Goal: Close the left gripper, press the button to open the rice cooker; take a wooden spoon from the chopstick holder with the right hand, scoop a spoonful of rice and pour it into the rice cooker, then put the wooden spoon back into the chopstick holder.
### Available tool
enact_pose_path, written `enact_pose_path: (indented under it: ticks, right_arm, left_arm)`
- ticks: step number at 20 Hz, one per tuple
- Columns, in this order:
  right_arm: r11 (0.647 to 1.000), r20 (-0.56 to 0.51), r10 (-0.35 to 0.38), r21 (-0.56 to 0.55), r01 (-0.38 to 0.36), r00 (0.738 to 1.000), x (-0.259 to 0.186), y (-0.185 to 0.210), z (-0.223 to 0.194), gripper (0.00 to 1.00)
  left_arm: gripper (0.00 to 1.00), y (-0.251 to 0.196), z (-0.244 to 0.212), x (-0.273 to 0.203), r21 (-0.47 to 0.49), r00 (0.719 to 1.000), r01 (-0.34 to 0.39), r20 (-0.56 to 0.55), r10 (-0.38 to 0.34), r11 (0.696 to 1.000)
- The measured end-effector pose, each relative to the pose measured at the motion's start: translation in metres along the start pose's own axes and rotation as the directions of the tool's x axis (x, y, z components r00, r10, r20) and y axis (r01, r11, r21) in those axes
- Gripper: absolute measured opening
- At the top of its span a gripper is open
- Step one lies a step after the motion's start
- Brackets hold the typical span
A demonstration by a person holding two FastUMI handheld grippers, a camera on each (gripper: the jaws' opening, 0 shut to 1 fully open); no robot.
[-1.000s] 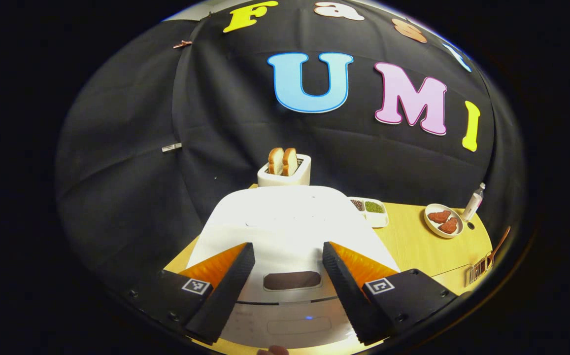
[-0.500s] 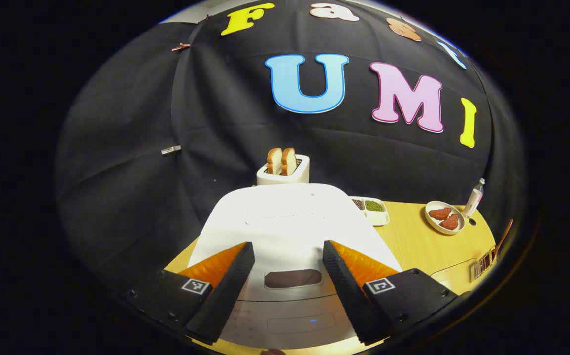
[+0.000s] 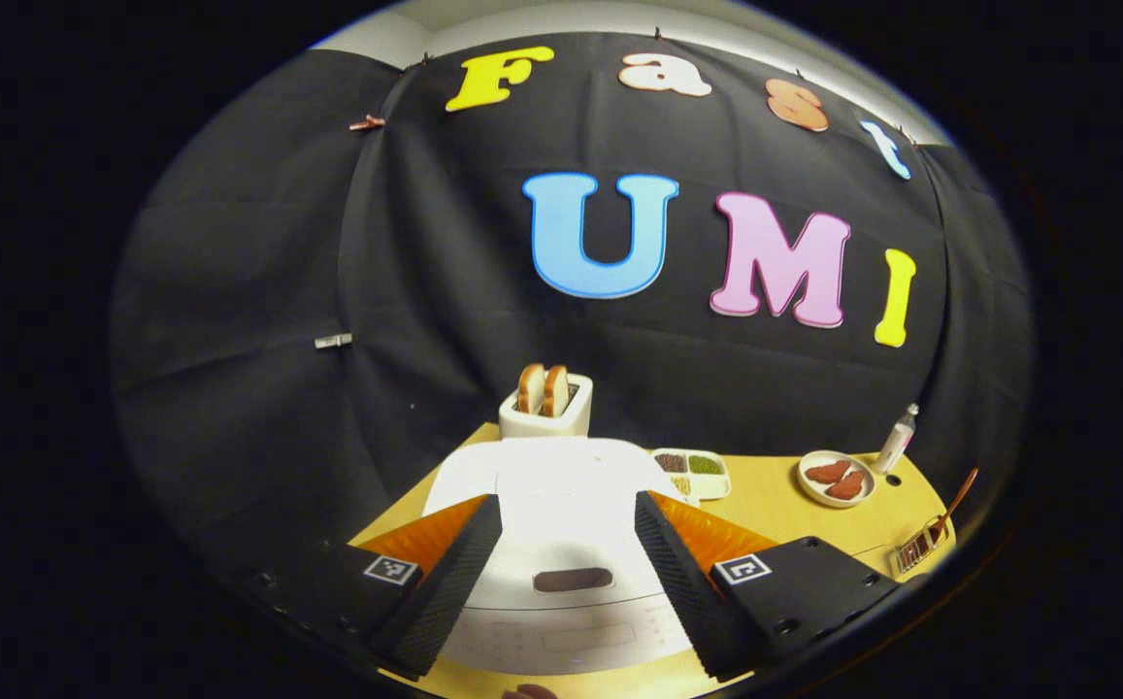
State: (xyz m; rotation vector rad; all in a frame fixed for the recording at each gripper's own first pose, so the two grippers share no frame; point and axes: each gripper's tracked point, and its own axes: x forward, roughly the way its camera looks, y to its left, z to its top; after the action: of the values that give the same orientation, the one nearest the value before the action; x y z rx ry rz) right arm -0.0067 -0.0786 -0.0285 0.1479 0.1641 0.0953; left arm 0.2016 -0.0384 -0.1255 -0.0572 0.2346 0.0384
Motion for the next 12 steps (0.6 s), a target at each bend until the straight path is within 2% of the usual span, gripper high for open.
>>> enact_pose_path:
  ticks: [5,12]
  right_arm:
    - [1.000,0.013,0.002,0.002,-0.002,1.000,0.012,0.006,0.007,0.99]
    - [1.000,0.042,0.007,0.008,-0.007,0.999,0.022,0.010,0.018,0.99]
  left_arm:
    - [0.95,-0.009,0.062,-0.063,0.049,0.988,0.055,0.143,-0.062,0.997]
    - [0.95,-0.023,0.096,-0.136,0.044,0.969,0.108,0.218,-0.115,0.993]
